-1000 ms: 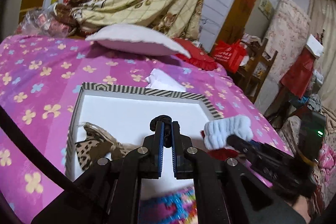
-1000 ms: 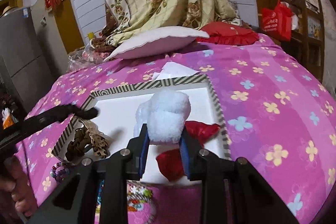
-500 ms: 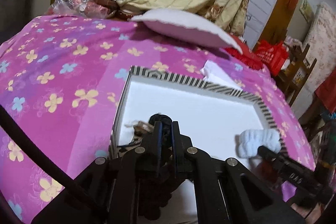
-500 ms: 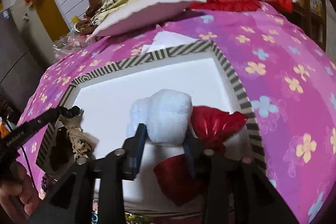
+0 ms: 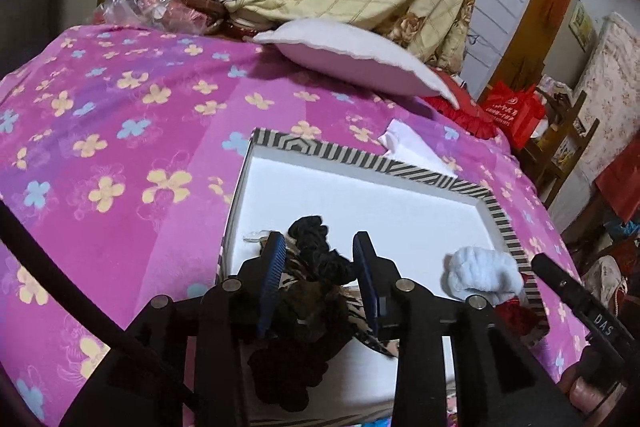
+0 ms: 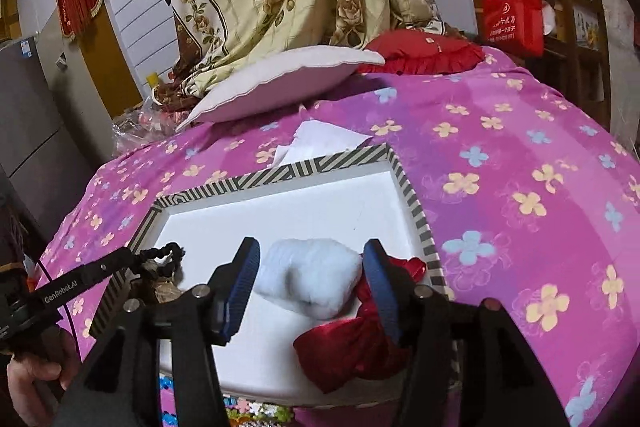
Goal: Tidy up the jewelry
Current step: 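Open right tool to drop white scrunchie in box while left tool releases brown scrunchie there, then withdraw both tools from the box toward the bracelets on the bedspread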
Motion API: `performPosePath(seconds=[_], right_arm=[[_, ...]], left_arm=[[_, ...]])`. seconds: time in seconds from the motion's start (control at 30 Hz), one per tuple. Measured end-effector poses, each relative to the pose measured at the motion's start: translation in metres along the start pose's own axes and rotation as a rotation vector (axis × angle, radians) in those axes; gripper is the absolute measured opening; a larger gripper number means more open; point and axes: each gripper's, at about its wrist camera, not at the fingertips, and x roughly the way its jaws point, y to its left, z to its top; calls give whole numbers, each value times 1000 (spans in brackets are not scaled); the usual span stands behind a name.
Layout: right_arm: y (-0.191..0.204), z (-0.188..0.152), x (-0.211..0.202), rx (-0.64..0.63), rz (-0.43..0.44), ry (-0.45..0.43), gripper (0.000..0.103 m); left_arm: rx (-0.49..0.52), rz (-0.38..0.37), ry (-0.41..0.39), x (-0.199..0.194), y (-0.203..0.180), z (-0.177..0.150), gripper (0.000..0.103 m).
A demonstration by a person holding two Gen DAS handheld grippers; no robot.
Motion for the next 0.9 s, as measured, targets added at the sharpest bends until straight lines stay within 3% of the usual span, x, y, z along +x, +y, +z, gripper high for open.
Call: performPosePath(seconds=[0.17,0.47,0.7,0.9], right_arm=[[9,-9,-15,-74,-11,5,57],[7,-42,-68,-42,-9,12,57],[-1,-76,-92,-21,-41,104,60],[7,-96,-85,-79,-57,177,61]], left_arm=[[28,-20,-26,-19,-4,-6,14],[82,-35,-18,-61,-5,-37,14],[64,-87,32,-98,-4,-76,14],[198,-137,95,-101,-35,-111,14]])
